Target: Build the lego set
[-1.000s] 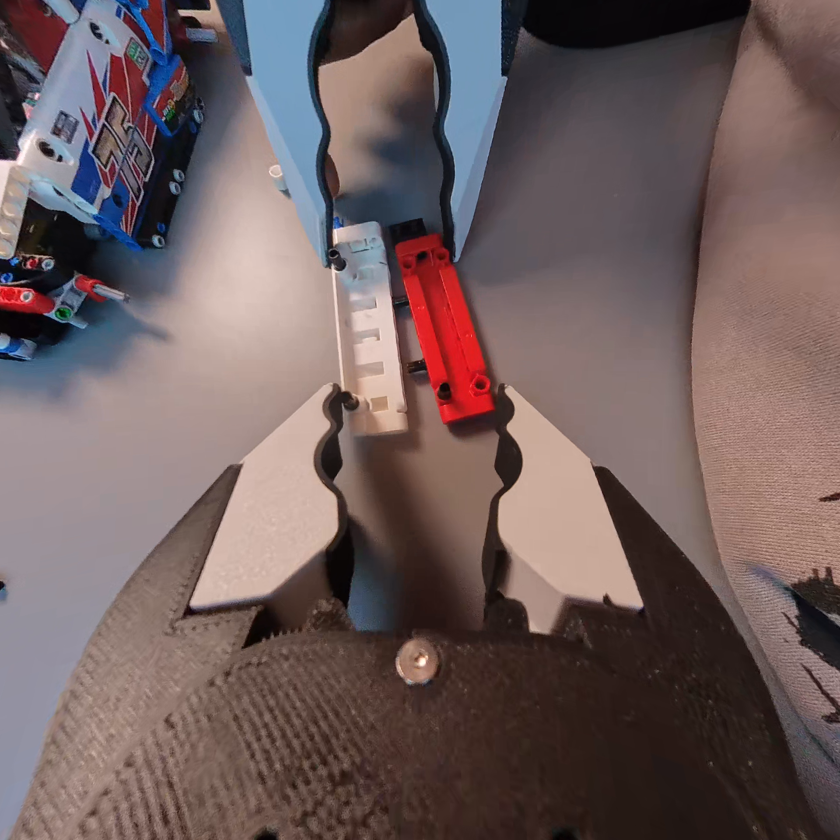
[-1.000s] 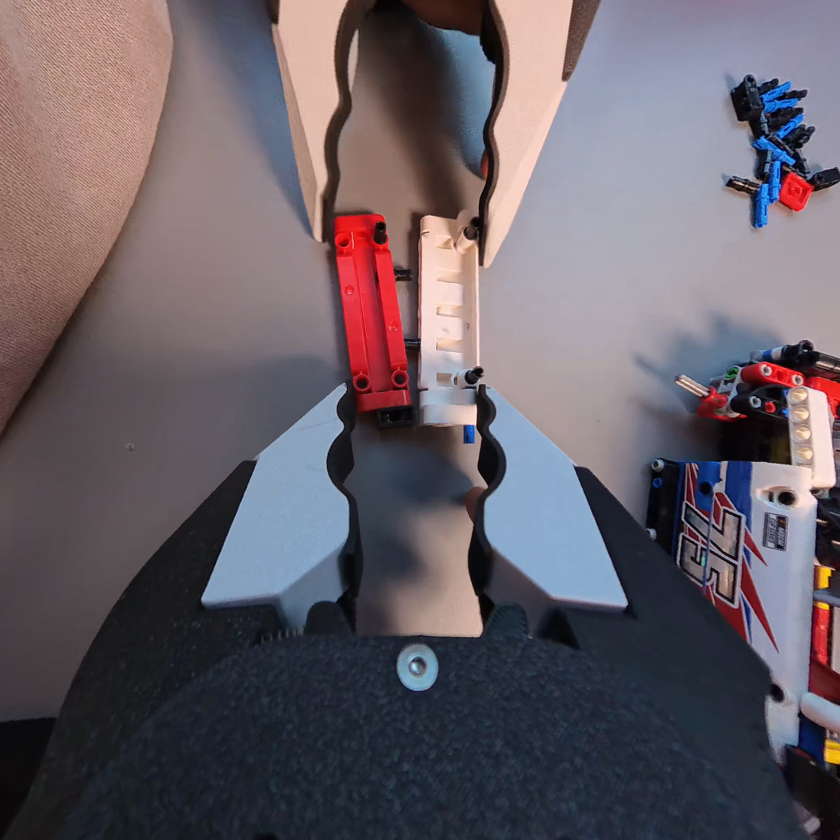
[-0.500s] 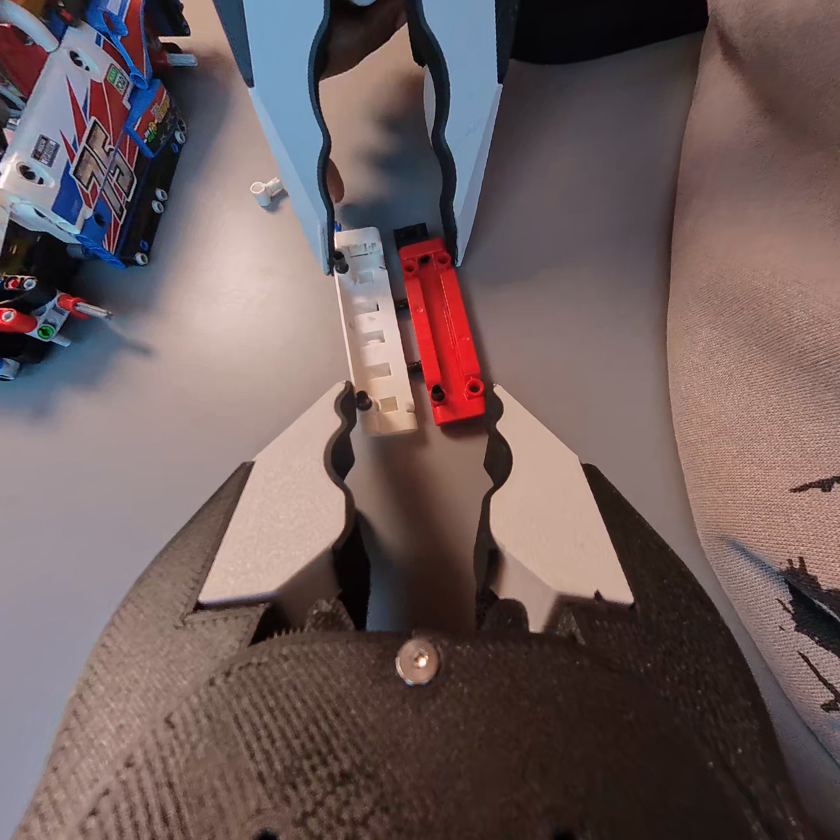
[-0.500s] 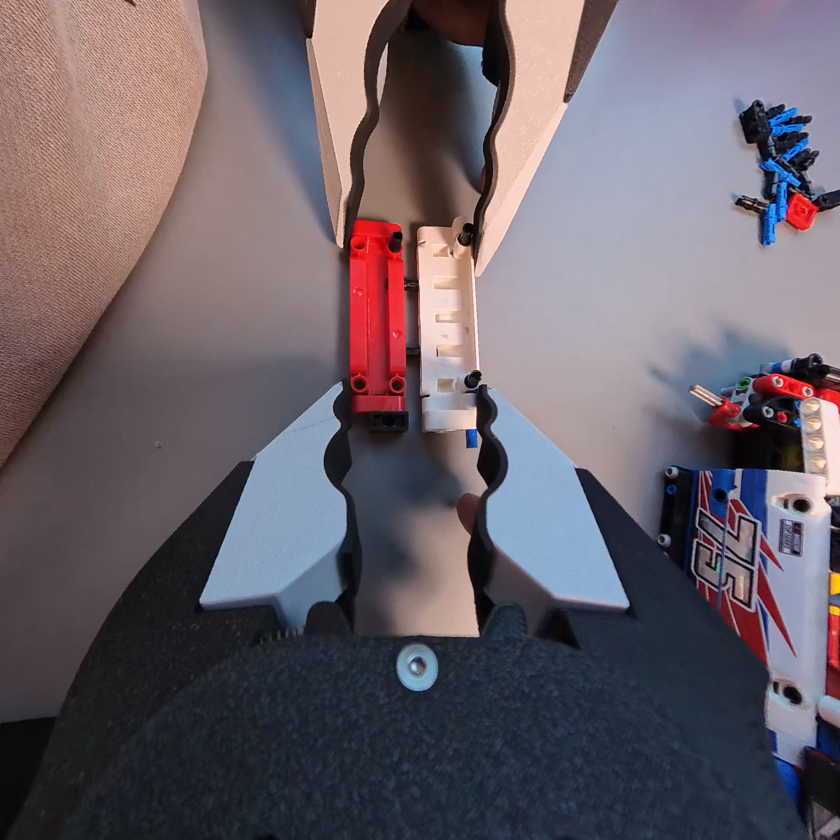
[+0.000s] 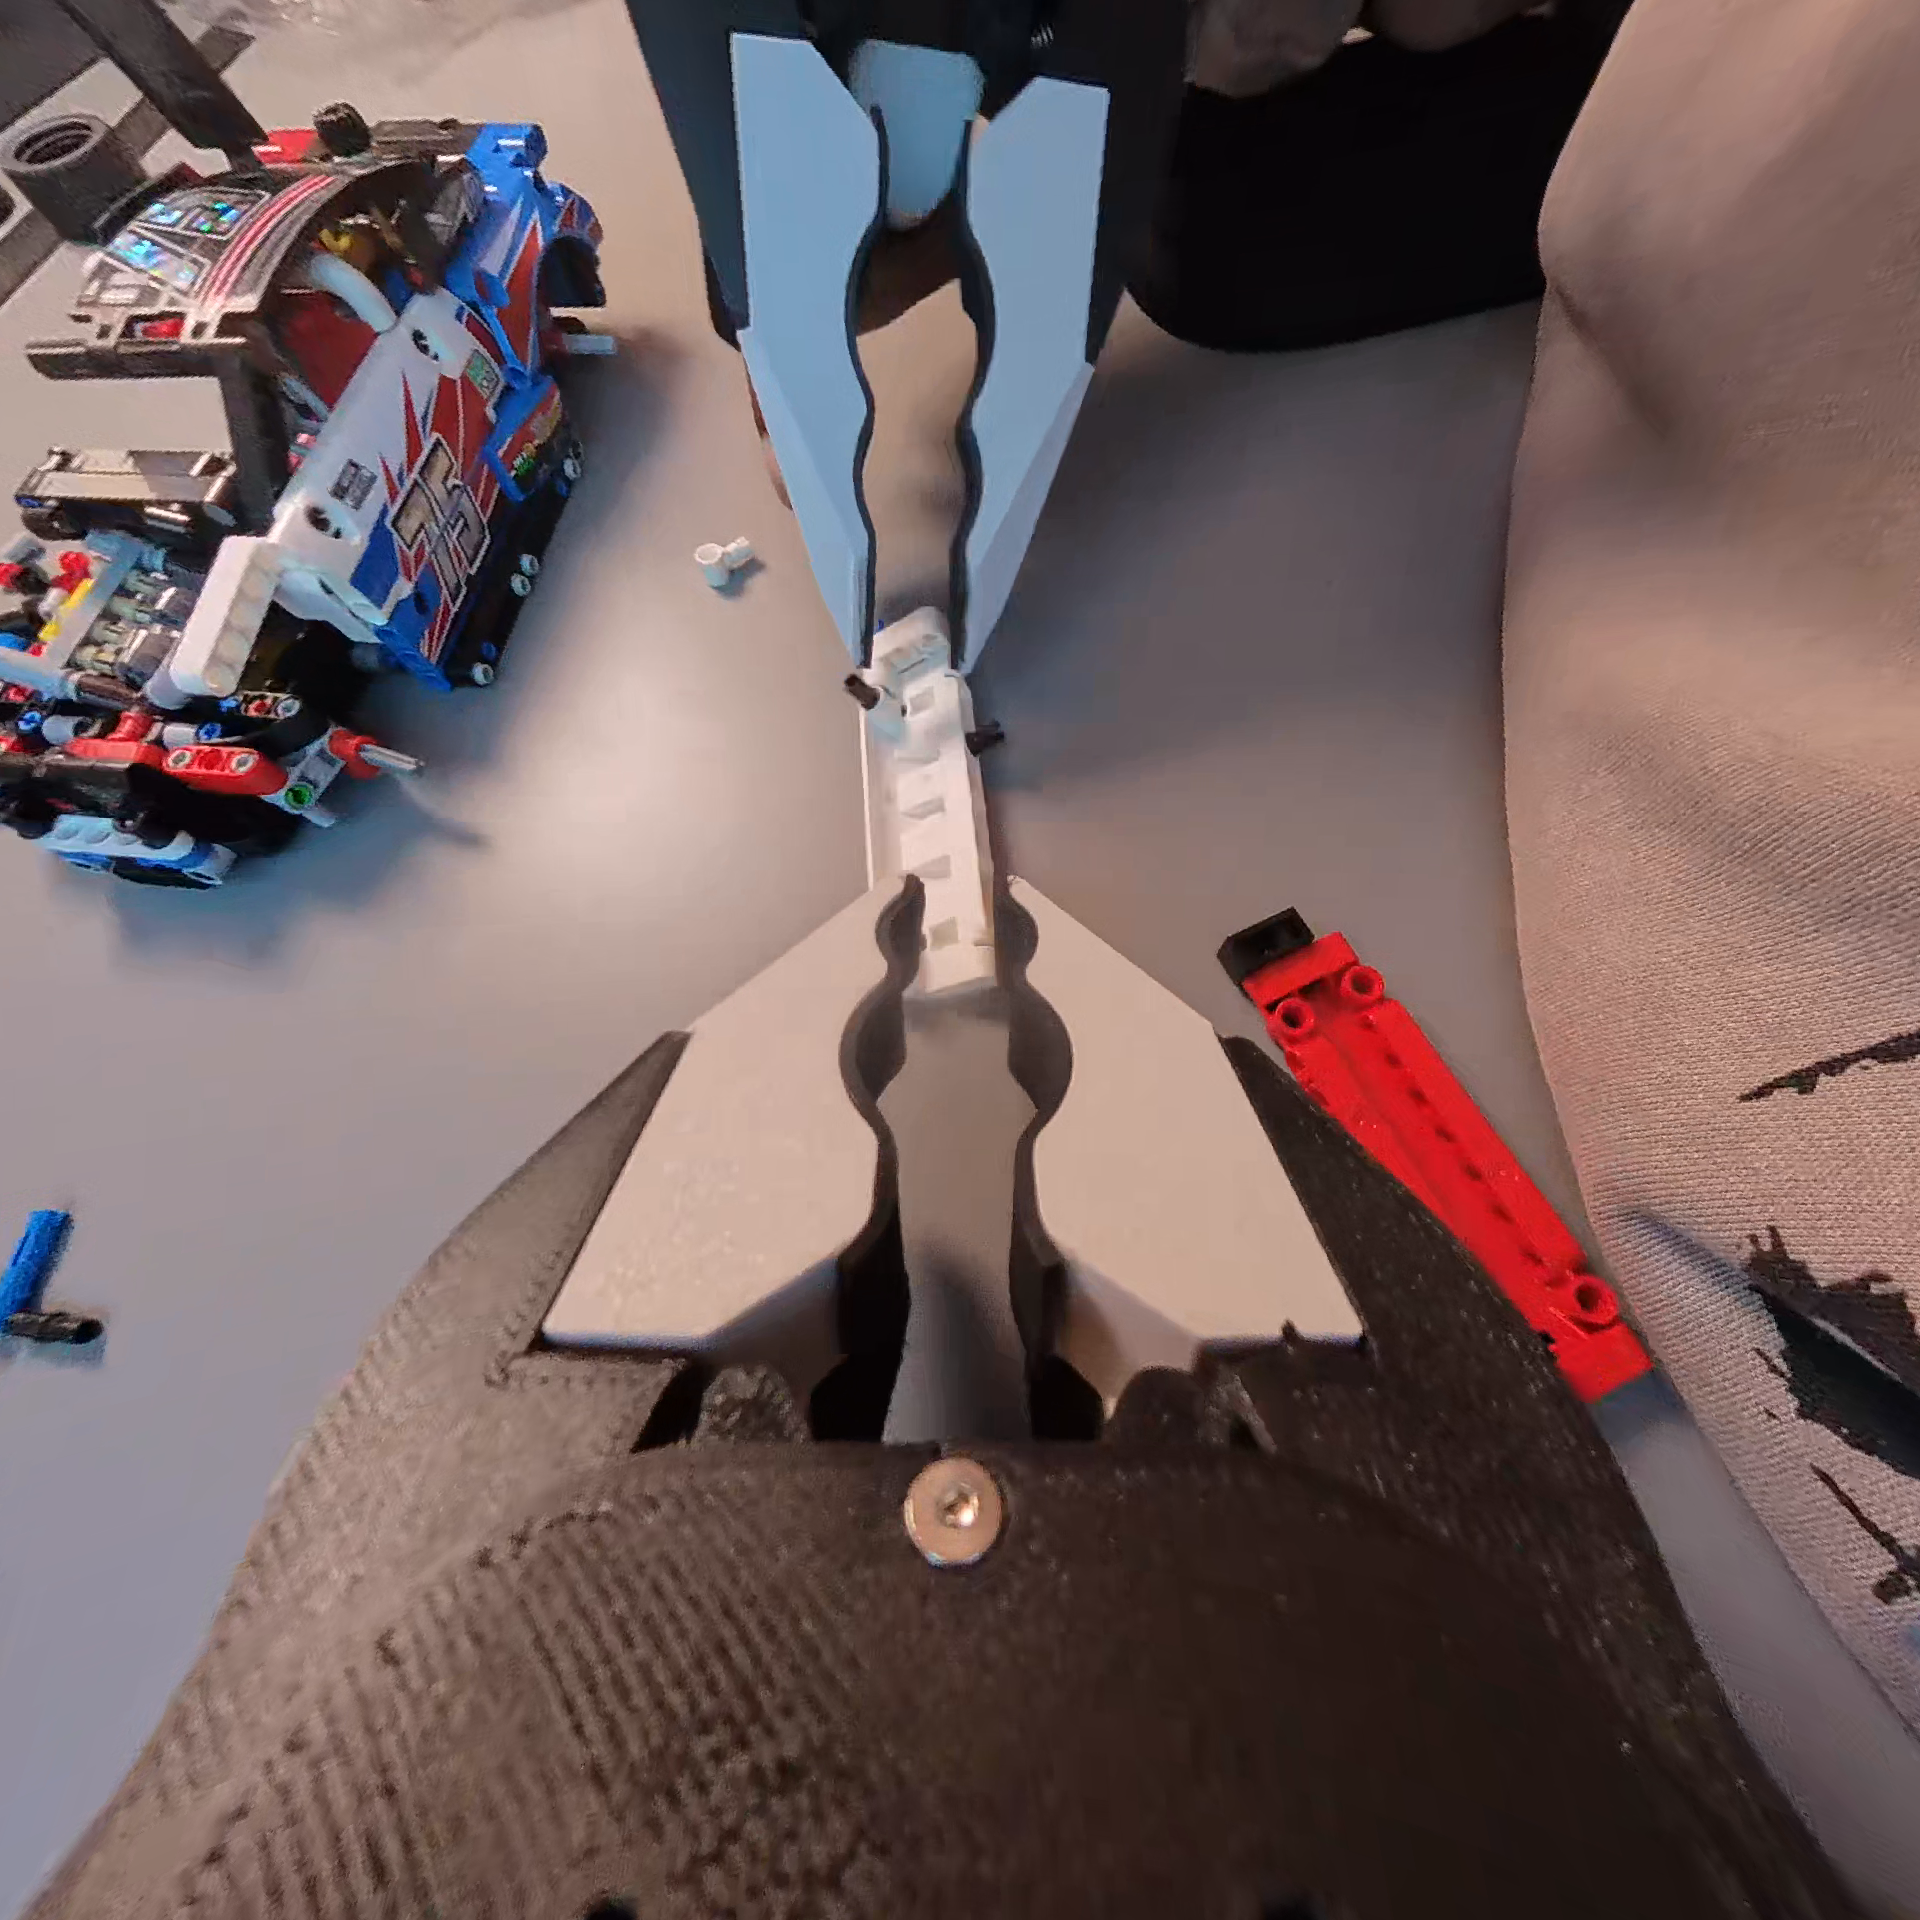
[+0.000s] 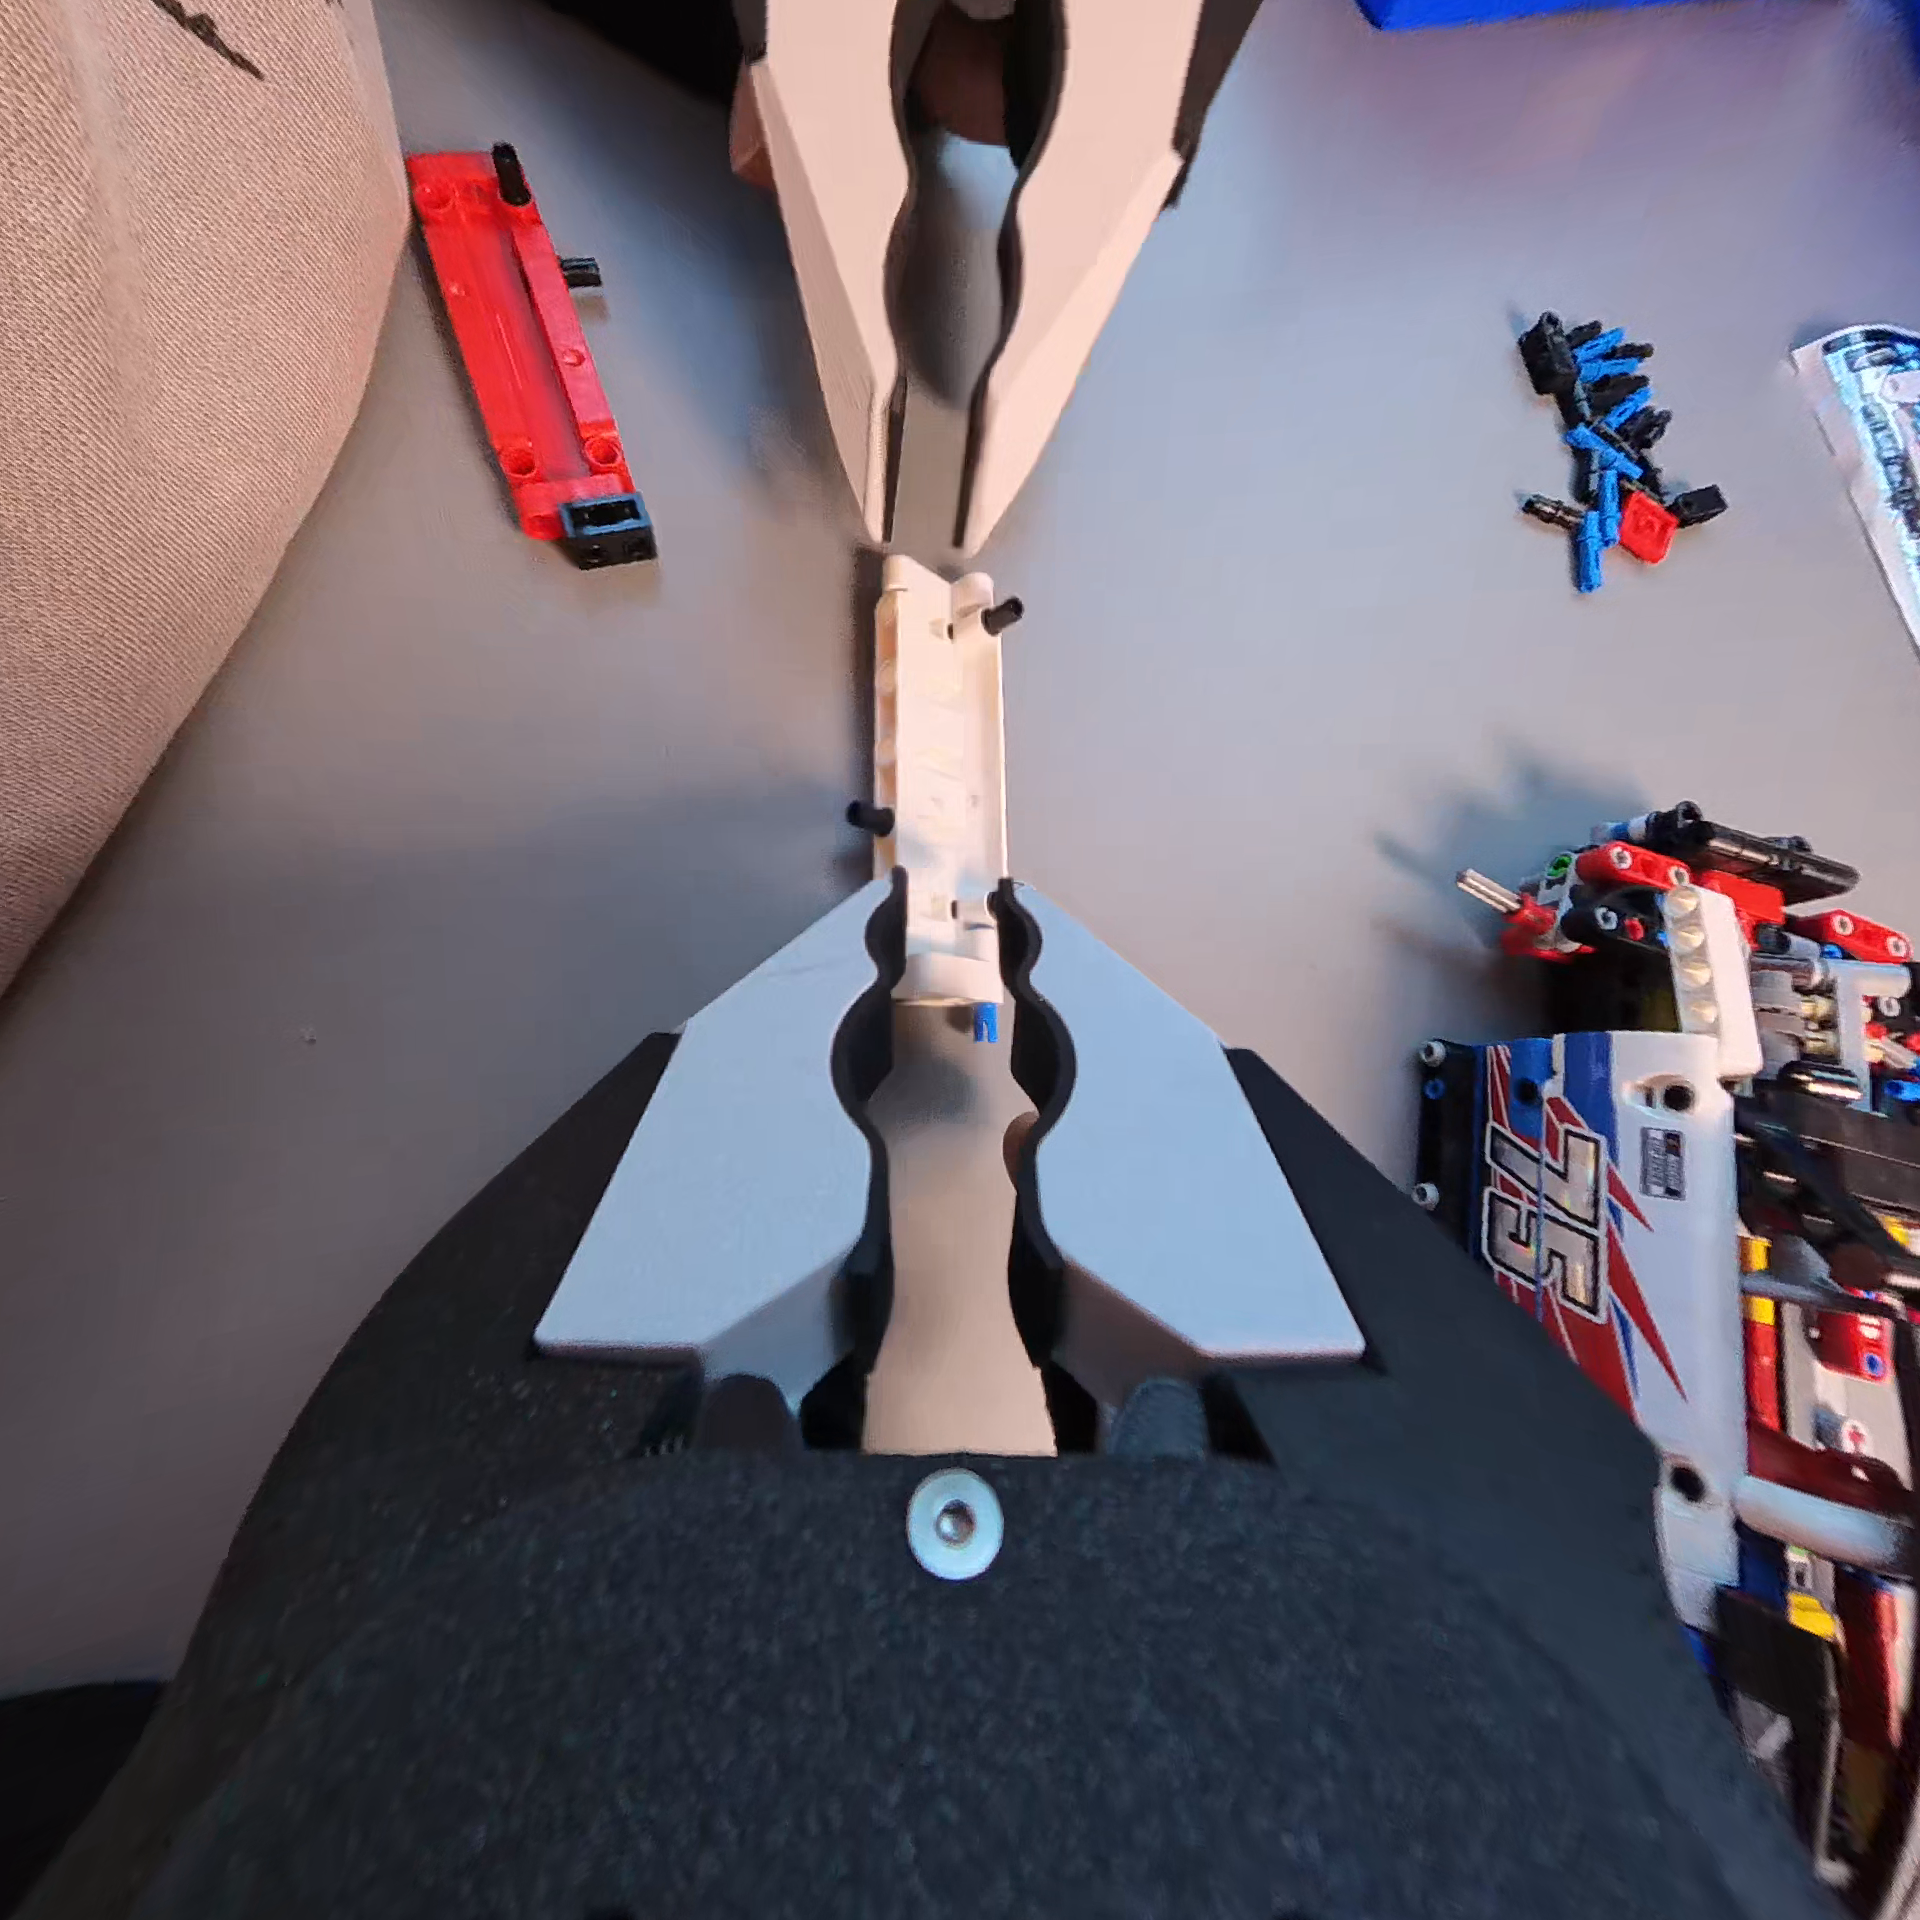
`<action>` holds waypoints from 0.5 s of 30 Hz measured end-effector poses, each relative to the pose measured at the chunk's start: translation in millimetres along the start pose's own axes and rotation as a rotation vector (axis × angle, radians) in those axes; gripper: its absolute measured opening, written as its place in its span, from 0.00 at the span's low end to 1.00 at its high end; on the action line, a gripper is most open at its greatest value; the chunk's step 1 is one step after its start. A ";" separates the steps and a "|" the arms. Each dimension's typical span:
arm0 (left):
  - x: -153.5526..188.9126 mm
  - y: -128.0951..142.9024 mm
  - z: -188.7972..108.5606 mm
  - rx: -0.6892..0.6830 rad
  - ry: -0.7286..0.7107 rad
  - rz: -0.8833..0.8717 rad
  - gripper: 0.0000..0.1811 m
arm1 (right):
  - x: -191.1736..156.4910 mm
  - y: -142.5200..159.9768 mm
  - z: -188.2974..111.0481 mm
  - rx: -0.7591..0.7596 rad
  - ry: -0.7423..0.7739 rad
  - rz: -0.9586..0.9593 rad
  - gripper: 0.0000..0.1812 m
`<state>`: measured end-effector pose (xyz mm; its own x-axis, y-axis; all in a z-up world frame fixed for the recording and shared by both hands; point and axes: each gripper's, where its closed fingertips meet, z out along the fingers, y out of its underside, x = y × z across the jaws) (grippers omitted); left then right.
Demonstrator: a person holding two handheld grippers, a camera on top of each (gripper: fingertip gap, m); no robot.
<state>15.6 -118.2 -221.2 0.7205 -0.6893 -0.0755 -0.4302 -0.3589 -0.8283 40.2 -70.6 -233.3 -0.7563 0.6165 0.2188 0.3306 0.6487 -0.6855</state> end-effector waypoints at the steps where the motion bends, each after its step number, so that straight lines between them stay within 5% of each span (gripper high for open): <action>1: -3.4 -1.4 -3.1 0.015 -0.002 -0.023 0.08 | 0.0 -0.5 0.5 0.002 0.000 0.010 0.08; 8: -9.6 17.3 -37.7 -0.035 -0.027 -0.190 0.21 | 2.1 -13.3 -10.7 0.105 0.028 0.129 0.14; 15: 45.6 33.2 -57.0 -0.166 0.098 -0.259 0.28 | 2.2 12.6 -5.7 0.001 0.031 0.174 0.26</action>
<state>3.1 -197.4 -220.5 0.7656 -0.6156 0.1865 -0.3279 -0.6229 -0.7102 45.9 -58.5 -237.5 -0.6697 0.7332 0.1178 0.4546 0.5302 -0.7157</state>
